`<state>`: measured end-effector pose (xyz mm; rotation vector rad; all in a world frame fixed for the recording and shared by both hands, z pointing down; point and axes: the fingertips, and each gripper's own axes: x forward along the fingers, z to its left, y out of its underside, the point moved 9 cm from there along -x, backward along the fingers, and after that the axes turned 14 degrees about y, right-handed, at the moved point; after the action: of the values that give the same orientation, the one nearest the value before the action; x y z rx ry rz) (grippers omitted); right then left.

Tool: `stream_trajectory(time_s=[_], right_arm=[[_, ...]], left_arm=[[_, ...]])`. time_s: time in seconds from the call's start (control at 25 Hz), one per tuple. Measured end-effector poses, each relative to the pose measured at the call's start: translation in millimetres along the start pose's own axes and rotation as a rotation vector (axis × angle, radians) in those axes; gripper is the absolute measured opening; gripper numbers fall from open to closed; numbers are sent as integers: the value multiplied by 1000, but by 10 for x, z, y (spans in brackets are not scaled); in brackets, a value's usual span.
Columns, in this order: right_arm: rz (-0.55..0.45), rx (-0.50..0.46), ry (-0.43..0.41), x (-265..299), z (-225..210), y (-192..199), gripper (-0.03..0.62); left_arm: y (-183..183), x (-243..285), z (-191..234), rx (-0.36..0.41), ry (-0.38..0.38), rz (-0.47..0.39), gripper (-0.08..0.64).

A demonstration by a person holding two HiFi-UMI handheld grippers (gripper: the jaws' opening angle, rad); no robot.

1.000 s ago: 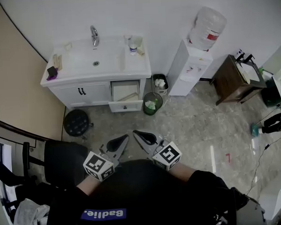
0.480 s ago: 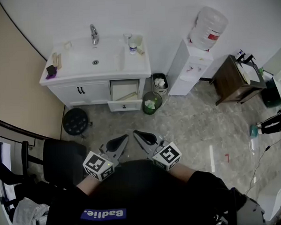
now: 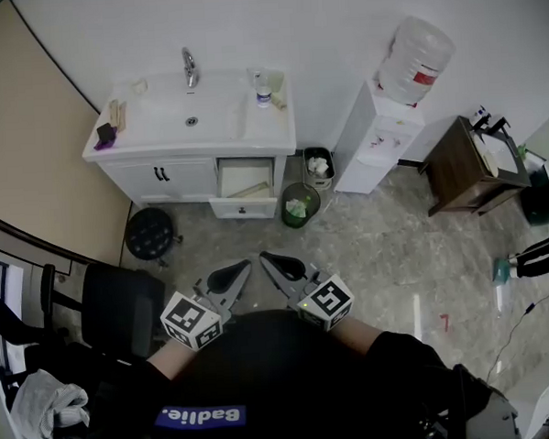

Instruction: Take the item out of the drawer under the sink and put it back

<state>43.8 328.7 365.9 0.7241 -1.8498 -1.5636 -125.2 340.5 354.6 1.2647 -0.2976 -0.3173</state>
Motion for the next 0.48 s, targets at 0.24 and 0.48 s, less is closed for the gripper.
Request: stream_trajectory(time_s=[0.24, 0.48], right_arm=[[7, 10, -43, -206, -351, 73, -8], [12, 16, -41, -120, -612, 66, -8]], left_arm=[[55, 241, -106, -6, -106, -42, -2], [56, 372, 64, -13, -135, -42, -2]])
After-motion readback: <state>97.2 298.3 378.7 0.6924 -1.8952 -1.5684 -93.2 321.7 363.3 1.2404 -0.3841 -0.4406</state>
